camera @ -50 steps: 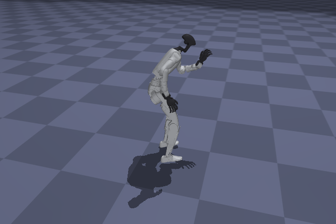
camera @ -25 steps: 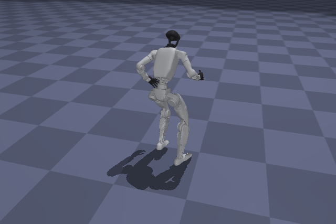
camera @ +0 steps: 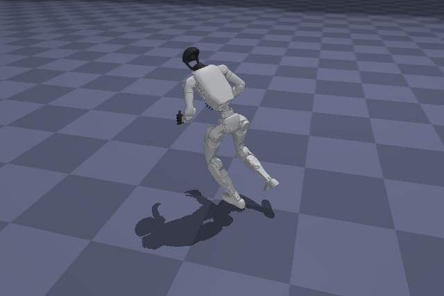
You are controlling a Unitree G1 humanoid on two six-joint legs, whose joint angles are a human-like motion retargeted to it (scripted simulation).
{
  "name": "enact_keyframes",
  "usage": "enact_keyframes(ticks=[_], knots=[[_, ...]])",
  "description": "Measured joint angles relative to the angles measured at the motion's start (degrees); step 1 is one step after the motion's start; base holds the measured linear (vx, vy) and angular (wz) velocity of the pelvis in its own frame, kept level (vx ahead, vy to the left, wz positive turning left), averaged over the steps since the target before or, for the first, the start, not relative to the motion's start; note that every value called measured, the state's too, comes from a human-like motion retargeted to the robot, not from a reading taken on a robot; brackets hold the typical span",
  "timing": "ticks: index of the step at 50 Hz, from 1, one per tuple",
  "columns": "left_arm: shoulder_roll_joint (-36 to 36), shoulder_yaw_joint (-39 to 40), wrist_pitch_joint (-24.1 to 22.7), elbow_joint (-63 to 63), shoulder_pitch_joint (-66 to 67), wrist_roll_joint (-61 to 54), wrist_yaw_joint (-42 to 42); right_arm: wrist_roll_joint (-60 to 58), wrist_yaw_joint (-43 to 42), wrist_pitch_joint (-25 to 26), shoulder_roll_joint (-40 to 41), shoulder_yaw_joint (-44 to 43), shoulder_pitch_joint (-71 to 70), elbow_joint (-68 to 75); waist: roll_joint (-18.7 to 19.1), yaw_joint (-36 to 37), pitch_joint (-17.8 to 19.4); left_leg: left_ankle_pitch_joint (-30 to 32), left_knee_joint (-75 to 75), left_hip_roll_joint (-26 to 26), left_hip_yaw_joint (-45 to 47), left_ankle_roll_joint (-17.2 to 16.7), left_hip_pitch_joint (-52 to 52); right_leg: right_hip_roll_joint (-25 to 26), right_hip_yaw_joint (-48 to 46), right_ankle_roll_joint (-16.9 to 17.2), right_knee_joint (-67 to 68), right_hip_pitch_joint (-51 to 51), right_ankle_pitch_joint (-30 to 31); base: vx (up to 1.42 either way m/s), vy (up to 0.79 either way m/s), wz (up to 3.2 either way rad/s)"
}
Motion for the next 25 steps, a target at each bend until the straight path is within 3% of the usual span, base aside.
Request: enact_keyframes(ticks=[2, 5, 8, 13, 16, 18, 20, 23, 25], knots=[[3.1, -1.53, 1.16, -4.89, -10.89, 2.32, 2.14, 0.74, 1.29, 1.89, -0.38, 2.25, 5.05, 9.75, 1.68, -2.31, 0.0, -0.29, 0.45, -0.51, -2.56, -1.55, 2.89, 0.28, -1.69, -3.15, 1.67, -4.19, -3.18, 0.76, 0.15, 1.95], [6.12, -2.23, 2.84, -12.34, -27.85, 7.02, 6.48, 2.04, 4.75, 2.43, -2.6, 1.87, 14.77, 15.14, 3.99, -6.38, 0.0, 2.33, -1.6, -1.33, -8.0, -4.88, 7.66, 1.93, -4.66, -4.76, -4.23, -9.5, -5.45, 0.84, 0.09, 1.87], [7.28, -0.14, 3.2, -18.29, -41.7, 10.19, 11.67, 3.69, 10.35, 2.86, -5.62, -3.35, 25.12, 13.19, 6.04, -11.38, 0.0, 8.33, -10.12, -1.8, -14.23, -9.07, 14.79, 3.55, -9.27, -2.43, -23.14, -10.91, -2.41, 0.95, 0.03, 1.67], [3.26, 2.23, 1.17, -26.21, -51.3, 7.05, 17.7, 8.01, 14.75, 4.59, -8.25, -10.64, 36.46, 9.62, 7.57, -21.75, -0.19, 22.52, -25.13, -3.1, -24.69, -13.97, 27.71, 3.91, -16.5, 5.54, -68.25, -4.52, 6.59, 1.11, -0.08, 1.82], [-2.44, 2.6, -1.35, -28.62, -47.54, 3.35, 15.35, 9.62, 15.15, 5.36, -6.53, -11.53, 38.03, 10.42, 7.42, -23.85, -0.34, 29.85, -26.78, -3.5, -27.94, -14.95, 33.4, 3.09, -17.53, 6.93, -75.79, -0.54, 9.77, 1.19, -0.24, 1.3], [-5.84, 3.09, -1.24, -28.19, -41.74, 3.14, 11.49, 10.8, 14.69, 5.46, -4.09, -11.1, 36.59, 11.76, 7.03, -23.08, -0.26, 33.41, -19.57, -4.6, -26.96, -13.79, 32.82, 1.72, -17.69, 5.13, -73.21, 2.13, 11.39, 1.14, -0.29, 0.84], [-7.64, 3.17, 0.7, -25.33, -33.77, 6.38, 7.58, 11.07, 12.3, 4.24, -1.73, -8.84, 32.0, 13.42, 7.63, -21.26, 0.0, 33.07, -3.72, -3.96, -22.54, -11.97, 26.11, 0.9, -18.15, 1.82, -66.18, 2.47, 7.55, 1.07, -0.3, 0.45], [-8.43, 0.36, 3.5, -14.4, -19.21, 14.5, 7.71, 10.33, 4.29, 0.34, 0.2, -3.37, 18.23, 15.59, 9.09, -16.11, 0.0, 24.04, 22.08, 2.41, -13.02, -7.6, 11.36, 1.26, -17.84, -2.56, -50.75, -0.72, -1.6, 1.02, -0.27, -0.3], [-7.56, -0.89, 4.52, -6.67, -8.49, 14.0, 5.0, 10.13, 0.94, -0.49, 1.85, -1.45, 6.5, 14.96, 8.08, -12.2, 0.0, 19.47, 32.91, 5.76, -8.46, -3.23, 3.92, 1.67, -16.88, -3.14, -44.4, -0.18, -4.87, 1.02, -0.22, -0.83]])
